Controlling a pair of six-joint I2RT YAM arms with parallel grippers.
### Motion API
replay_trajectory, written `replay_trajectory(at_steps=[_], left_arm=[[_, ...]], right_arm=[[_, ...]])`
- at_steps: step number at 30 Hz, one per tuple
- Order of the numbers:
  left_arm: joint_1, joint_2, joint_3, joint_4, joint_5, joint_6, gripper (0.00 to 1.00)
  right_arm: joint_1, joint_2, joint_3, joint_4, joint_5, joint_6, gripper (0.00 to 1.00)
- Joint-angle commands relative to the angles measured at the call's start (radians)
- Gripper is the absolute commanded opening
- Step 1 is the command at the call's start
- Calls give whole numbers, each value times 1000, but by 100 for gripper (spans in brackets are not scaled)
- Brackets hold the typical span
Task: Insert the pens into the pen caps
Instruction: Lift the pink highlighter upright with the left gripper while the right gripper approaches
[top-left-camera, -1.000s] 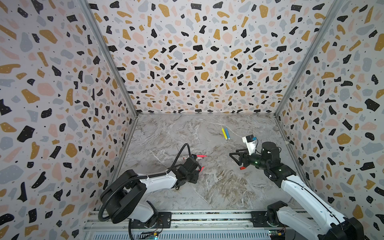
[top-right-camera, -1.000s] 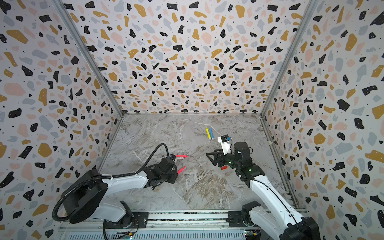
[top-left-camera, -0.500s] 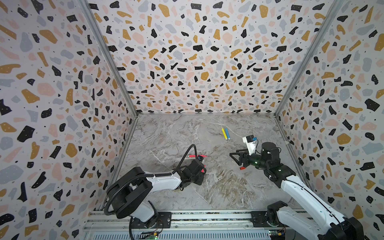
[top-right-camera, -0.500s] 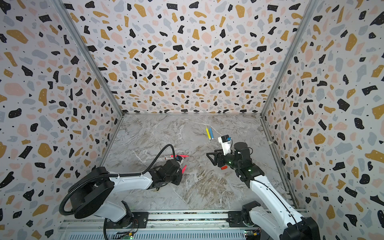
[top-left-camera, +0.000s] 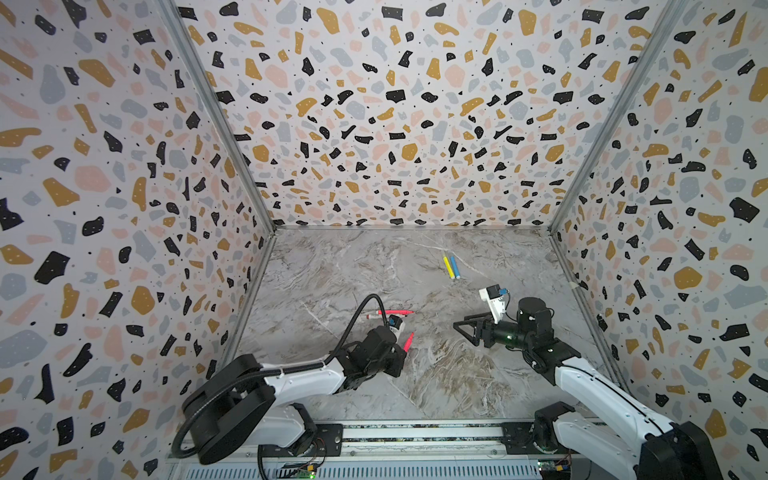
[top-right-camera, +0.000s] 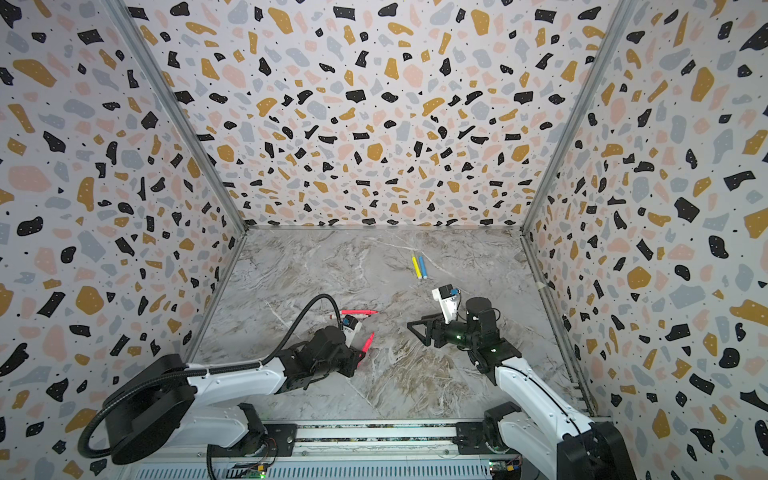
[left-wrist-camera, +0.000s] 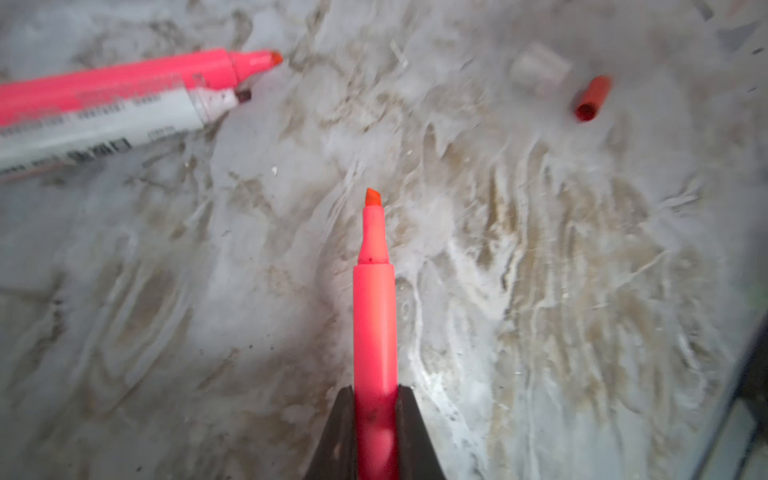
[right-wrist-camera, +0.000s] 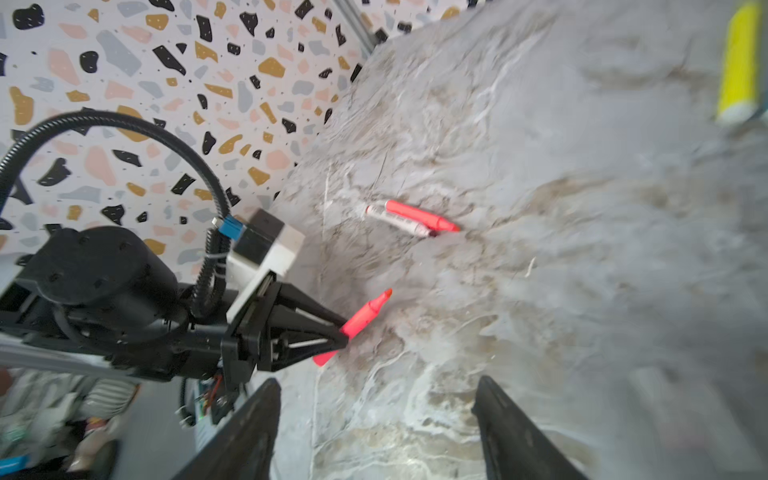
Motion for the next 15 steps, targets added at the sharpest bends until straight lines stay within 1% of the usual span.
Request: replay_trajectory(at_steps=[1,6,10,15], left_arm=[[-4,-85,-43,206,40,-48,8],[-5,-146,-107,322,58,-99,8],[-15,-162,-143,391,63,-131,8],[-34,-199,-158,410,44,-144,8]], right_arm=[[26,43,-47,185,-103,111,74],[140,108,-56,280,-60,153,73],[186,184,-44,404,-57,219,64],[233,267,13,464,-45,242,60]])
